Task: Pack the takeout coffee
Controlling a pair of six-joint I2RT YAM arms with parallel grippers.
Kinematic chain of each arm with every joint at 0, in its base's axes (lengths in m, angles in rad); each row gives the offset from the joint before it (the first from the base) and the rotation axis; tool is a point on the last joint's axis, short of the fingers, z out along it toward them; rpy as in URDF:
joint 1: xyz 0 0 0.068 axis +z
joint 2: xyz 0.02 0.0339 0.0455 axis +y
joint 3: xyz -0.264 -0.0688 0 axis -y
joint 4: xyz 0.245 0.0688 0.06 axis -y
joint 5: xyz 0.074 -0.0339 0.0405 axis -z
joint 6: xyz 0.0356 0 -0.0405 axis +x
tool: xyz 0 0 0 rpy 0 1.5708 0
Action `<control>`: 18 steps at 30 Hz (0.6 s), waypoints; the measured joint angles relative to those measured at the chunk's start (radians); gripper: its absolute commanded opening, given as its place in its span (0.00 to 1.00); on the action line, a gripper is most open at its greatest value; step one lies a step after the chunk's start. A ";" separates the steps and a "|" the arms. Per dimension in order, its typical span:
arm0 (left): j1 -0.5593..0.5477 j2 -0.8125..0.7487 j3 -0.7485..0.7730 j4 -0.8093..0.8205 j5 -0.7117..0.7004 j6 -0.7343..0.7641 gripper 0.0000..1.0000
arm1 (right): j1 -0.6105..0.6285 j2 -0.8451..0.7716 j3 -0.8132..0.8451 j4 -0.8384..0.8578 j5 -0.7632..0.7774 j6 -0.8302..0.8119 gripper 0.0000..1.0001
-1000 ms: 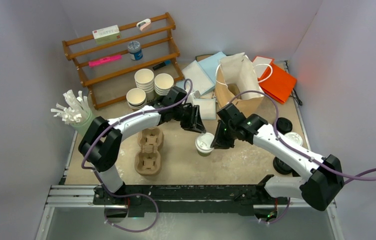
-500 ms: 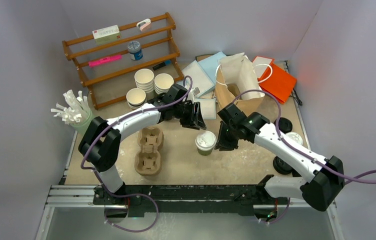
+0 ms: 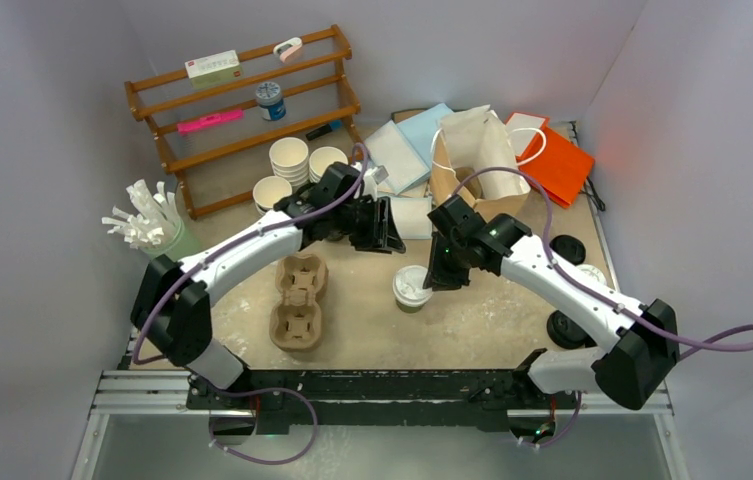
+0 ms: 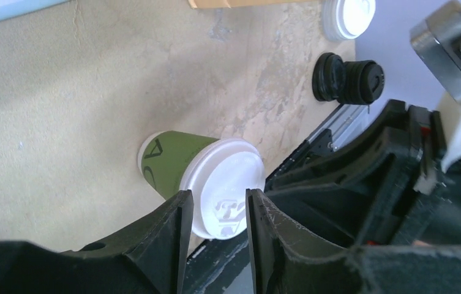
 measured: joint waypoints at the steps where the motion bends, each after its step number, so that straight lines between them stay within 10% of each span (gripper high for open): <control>1: 0.000 -0.020 -0.005 0.000 -0.004 -0.011 0.39 | -0.003 0.000 0.005 0.001 0.002 -0.008 0.26; 18: -0.063 -0.186 -0.259 0.064 -0.036 -0.280 0.38 | -0.045 0.093 0.046 0.029 0.028 -0.144 0.25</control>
